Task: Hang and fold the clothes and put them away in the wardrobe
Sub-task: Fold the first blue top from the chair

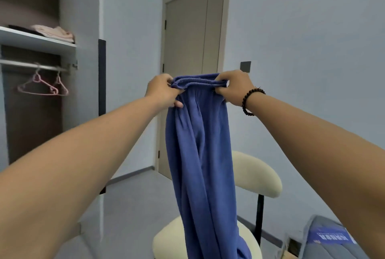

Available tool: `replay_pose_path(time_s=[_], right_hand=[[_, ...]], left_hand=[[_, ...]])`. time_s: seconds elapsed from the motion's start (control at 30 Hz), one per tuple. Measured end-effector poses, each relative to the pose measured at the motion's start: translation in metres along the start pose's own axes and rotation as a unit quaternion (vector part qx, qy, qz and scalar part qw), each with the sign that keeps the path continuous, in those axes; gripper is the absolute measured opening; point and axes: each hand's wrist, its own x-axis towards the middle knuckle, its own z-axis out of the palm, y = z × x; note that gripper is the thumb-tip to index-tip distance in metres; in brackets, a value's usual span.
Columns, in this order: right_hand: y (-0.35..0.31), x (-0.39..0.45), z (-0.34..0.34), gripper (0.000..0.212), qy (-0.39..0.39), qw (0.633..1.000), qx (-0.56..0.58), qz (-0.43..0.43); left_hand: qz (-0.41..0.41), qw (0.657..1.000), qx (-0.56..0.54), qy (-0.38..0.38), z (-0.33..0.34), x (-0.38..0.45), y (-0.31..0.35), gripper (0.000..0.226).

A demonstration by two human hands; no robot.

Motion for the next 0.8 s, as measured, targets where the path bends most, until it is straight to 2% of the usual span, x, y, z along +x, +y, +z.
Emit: replay_pose_path(time_s=[0.1, 0.23, 0.37, 0.47, 0.53, 0.63, 0.8], right_hand=[[-0.023, 0.015, 0.027, 0.015, 0.026, 0.998, 0.064, -0.013], [-0.045, 0.036, 0.056, 0.018, 0.067, 0.994, 0.083, -0.010], [-0.056, 0.047, 0.070, 0.020, -0.012, 0.997, 0.071, 0.009], [-0.070, 0.051, 0.080, 0.026, 0.078, 0.991, 0.107, -0.035], [-0.080, 0.059, 0.084, 0.030, 0.095, 0.982, 0.159, -0.023], [-0.091, 0.076, 0.084, 0.037, 0.099, 0.971, 0.218, 0.025], [-0.103, 0.099, 0.077, 0.033, 0.176, 0.960, 0.217, -0.020]], left_hand=[[-0.005, 0.998, -0.039, 0.042, -0.029, 0.003, -0.009, 0.013], [0.005, 0.997, -0.012, 0.076, -0.060, 0.012, -0.022, 0.007], [0.010, 0.995, 0.065, 0.071, -0.085, 0.017, -0.037, 0.009], [0.031, 0.991, 0.045, 0.121, -0.096, 0.025, -0.037, 0.009], [0.043, 0.987, 0.031, 0.152, -0.101, 0.032, -0.029, 0.004], [0.029, 0.991, 0.049, 0.123, -0.112, 0.043, -0.016, 0.010], [0.041, 0.987, 0.010, 0.155, -0.132, 0.055, 0.018, 0.011]])
